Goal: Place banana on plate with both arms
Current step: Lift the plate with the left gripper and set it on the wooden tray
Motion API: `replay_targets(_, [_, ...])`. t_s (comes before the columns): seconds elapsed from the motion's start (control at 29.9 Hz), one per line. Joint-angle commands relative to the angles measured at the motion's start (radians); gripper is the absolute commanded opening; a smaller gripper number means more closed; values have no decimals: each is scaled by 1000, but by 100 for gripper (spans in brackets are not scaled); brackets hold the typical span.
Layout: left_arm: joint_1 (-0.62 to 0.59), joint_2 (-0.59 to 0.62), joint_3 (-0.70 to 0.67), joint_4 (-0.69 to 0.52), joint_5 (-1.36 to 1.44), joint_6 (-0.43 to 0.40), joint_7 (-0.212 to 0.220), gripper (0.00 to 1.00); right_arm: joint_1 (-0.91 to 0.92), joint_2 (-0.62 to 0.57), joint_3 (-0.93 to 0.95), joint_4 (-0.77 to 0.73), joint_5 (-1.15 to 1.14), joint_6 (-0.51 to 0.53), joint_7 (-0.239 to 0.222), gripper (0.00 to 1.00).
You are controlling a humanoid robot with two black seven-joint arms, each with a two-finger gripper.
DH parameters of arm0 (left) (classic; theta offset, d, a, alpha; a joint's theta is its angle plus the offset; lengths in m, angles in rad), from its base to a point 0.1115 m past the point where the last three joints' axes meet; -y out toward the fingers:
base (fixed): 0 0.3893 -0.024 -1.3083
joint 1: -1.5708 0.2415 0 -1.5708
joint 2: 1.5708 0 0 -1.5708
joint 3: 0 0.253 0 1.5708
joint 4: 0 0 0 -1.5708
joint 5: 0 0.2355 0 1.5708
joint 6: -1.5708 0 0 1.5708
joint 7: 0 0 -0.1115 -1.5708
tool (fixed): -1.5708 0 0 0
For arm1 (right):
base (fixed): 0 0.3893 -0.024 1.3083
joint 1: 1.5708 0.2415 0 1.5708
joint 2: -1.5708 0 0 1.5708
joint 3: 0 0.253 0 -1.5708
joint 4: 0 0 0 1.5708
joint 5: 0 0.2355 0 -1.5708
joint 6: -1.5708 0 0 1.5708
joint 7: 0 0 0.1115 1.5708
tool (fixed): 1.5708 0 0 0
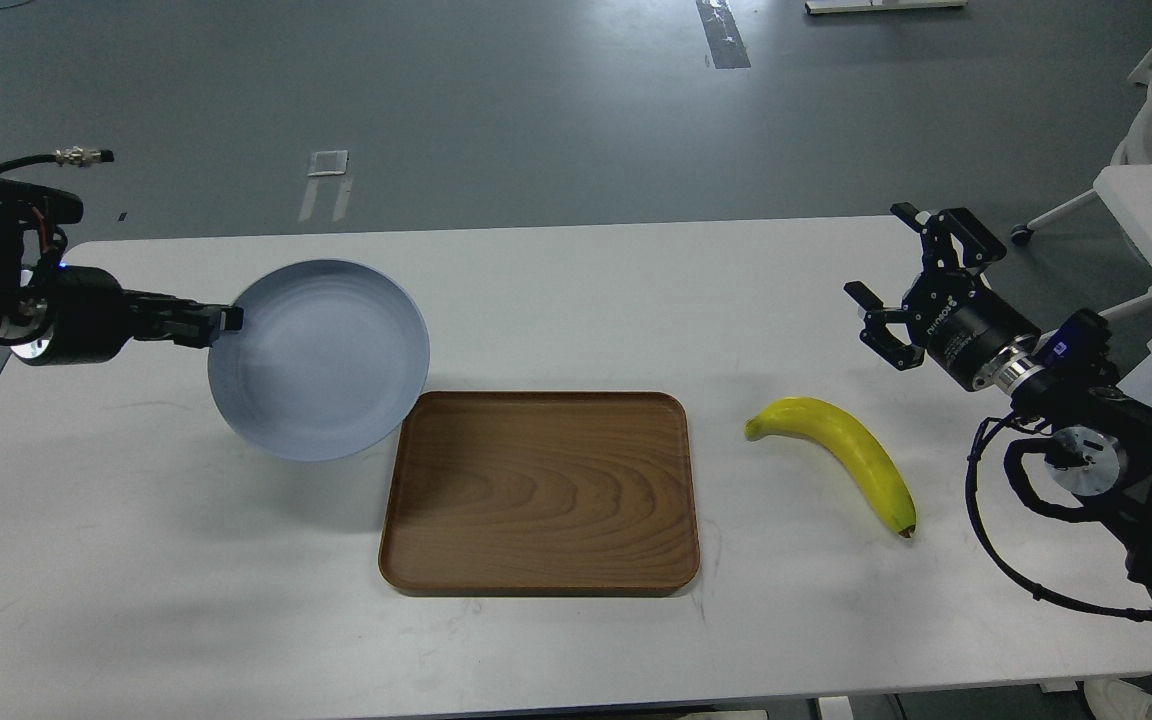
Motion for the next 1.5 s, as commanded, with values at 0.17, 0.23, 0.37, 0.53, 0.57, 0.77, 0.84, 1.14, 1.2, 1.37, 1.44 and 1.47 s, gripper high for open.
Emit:
replay_targets(0.17, [-87, -243, 99, -30, 13, 0, 23, 0, 0, 2, 1, -2, 0, 0, 0, 100])
replay_targets(0.23, [-107, -280, 132, -19, 13, 0, 34, 0, 0, 2, 0, -2, 0, 0, 0, 100])
replay_targets(0.37, [-135, -392, 196, 59, 11, 0, 43, 0, 0, 6, 0, -5, 0, 0, 0, 100])
replay_targets(0.53, [-135, -461, 251, 134, 11, 0, 49, 0, -2, 5, 0, -5, 0, 0, 0, 100])
replay_targets(0.57, [-135, -469, 271, 144, 11, 0, 49, 0, -2, 3, 0, -5, 0, 0, 0, 100])
replay_targets(0.77, [-124, -481, 295, 161, 10, 0, 49, 0, -4, 0, 0, -5, 0, 0, 0, 100])
replay_targets(0.84, [-123, -486, 296, 164, 10, 0, 51, 0, -4, 2, 0, -5, 0, 0, 0, 100])
replay_targets(1.14, [-123, -533, 296, 211, 1, 0, 51, 0, -5, 2, 0, -5, 0, 0, 0, 100])
replay_targets(1.2, [-120, -543, 296, 224, -1, 0, 51, 0, -7, 0, 0, -5, 0, 0, 0, 100])
replay_targets(1.37, [-118, -546, 296, 227, -1, 0, 51, 28, -10, 0, 0, -5, 0, 0, 0, 100])
replay_targets(1.44, [-117, -546, 296, 227, -2, 0, 51, 42, -11, 0, 0, -5, 0, 0, 0, 100])
replay_targets(1.47, [-117, -546, 296, 227, -5, 0, 51, 59, -11, 0, 0, -5, 0, 0, 0, 100])
